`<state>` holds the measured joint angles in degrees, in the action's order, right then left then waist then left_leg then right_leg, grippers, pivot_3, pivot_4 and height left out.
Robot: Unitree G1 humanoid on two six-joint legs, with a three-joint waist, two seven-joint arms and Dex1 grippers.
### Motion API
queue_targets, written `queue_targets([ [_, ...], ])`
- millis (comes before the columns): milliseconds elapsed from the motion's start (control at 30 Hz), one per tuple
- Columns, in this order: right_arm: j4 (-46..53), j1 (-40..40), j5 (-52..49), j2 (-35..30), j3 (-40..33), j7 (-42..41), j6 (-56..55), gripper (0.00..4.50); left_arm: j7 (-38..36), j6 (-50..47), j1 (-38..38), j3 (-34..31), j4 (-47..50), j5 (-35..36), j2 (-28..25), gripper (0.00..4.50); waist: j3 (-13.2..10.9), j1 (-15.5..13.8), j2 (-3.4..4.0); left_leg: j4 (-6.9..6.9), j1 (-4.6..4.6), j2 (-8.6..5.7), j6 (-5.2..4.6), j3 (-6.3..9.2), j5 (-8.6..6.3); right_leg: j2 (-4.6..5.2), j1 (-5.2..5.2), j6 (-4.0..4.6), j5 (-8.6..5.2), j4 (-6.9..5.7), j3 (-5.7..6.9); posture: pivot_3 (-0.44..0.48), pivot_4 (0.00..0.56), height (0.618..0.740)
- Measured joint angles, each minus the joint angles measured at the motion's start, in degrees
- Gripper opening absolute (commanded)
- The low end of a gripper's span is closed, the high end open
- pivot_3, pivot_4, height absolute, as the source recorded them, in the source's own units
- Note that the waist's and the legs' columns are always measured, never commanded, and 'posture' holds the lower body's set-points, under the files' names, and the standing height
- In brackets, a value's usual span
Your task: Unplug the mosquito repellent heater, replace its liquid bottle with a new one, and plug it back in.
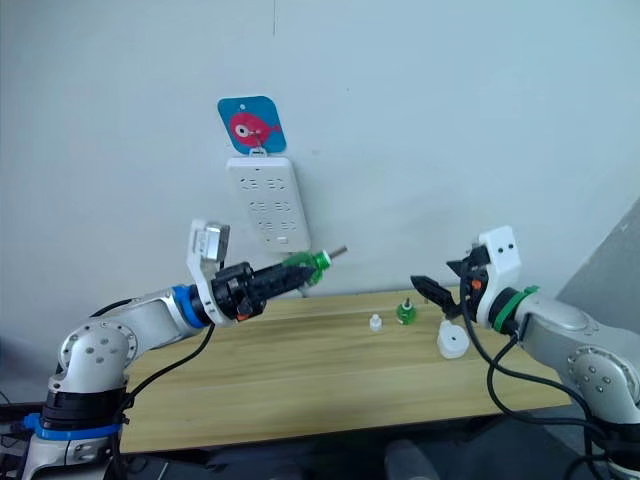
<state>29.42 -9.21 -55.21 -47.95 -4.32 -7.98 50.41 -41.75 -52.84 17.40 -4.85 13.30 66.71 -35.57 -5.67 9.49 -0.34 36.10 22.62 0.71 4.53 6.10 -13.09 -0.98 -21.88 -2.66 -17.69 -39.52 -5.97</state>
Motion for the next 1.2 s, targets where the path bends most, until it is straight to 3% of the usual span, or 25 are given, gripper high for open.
queue_targets([
  [200, -0.10, -0.09, 6.57, -2.64, 4.08, -0.67, 7.47, 4.50, -8.60, 11.76, -5.82, 6.62, 1.86, -16.88, -1.86, 2.30, -2.37, 0.02, -0.24, -0.03, -0.01, 0.05, -0.01, -0.05, -0.01, 0.01, 0.05, 0.01, 0.01, 0.07, -0.07, -0.202, 0.169, 0.740],
  [433, -9.16, -8.01, 12.70, -2.83, 9.33, -2.96, 17.55, 4.50, -13.60, 20.76, -12.19, 10.09, 4.45, -26.88, -2.18, 2.30, -5.14, -0.78, -0.52, -0.02, 0.27, 0.05, -0.02, -0.06, -0.01, 0.05, -0.23, -0.10, 0.09, 0.08, -0.09, -0.148, 0.214, 0.740],
  [733, -20.91, -15.73, 20.23, 4.42, 14.00, -4.37, 26.22, 4.50, -14.05, 26.53, -17.62, 11.42, 6.66, -31.89, -0.66, 2.30, -6.84, -2.36, -0.56, -0.06, 0.37, 0.05, -0.12, -0.04, -0.08, 0.10, -0.33, 0.15, 0.23, 0.09, -0.03, -0.092, 0.226, 0.740],
  [900, -25.95, -18.96, 25.40, 5.37, 15.49, -4.76, 26.55, 4.50, -13.99, 27.92, -19.13, 11.71, 6.95, -33.18, 0.09, 2.30, -6.93, -3.40, -0.56, -0.06, 0.38, 0.05, -0.12, -0.02, -0.08, 0.10, -0.34, 0.15, 0.23, 0.10, 0.00, -0.067, 0.214, 0.740],
  [1200, -29.86, -19.45, 30.15, 8.73, 16.98, -6.81, 28.48, 4.50, -13.73, 29.26, -20.57, 11.97, 9.02, -34.22, 1.56, 2.30, -6.93, -4.29, -0.56, -0.06, 0.38, 0.06, -0.12, 0.00, -0.08, 0.11, -0.34, 0.16, 0.23, 0.10, 0.04, -0.028, 0.200, 0.740],
])
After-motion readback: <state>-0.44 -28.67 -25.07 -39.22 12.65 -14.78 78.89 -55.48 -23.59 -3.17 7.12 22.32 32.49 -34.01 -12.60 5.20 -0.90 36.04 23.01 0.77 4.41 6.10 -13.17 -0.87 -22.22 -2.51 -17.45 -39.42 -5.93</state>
